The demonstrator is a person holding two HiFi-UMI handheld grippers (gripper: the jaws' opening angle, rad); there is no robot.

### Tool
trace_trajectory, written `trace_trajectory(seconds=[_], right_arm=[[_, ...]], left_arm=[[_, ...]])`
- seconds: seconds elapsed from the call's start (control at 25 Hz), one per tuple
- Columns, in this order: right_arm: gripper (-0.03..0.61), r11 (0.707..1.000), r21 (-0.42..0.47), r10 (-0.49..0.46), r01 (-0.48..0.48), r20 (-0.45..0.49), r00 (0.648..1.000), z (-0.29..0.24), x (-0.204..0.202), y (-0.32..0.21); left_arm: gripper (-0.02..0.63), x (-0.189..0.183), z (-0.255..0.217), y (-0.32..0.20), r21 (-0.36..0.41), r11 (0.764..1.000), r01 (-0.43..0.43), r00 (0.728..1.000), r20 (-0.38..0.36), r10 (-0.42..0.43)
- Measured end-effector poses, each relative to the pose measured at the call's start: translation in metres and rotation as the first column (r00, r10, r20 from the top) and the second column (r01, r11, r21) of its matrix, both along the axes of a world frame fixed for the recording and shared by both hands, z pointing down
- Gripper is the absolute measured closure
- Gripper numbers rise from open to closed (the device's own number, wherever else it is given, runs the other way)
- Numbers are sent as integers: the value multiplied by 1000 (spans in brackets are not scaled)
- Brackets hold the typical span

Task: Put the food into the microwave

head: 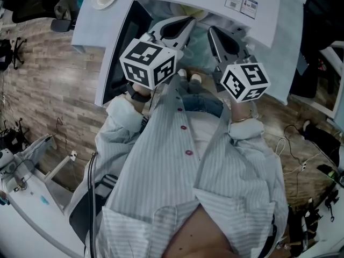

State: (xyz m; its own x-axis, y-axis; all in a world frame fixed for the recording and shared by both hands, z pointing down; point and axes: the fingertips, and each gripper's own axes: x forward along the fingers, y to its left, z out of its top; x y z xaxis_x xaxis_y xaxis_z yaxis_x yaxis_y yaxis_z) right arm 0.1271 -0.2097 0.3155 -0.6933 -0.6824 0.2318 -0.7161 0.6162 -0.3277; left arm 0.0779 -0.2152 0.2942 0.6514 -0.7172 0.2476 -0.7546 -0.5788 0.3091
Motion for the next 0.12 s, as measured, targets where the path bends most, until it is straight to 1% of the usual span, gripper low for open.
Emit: trace_trajectory(seconds=[0.12], right_arm=[[546,1000,10,1,-1,-1,1000,-3,0,-3]], left_arm=[[604,0,-8,-3,16,999,-42,999,-1,42]])
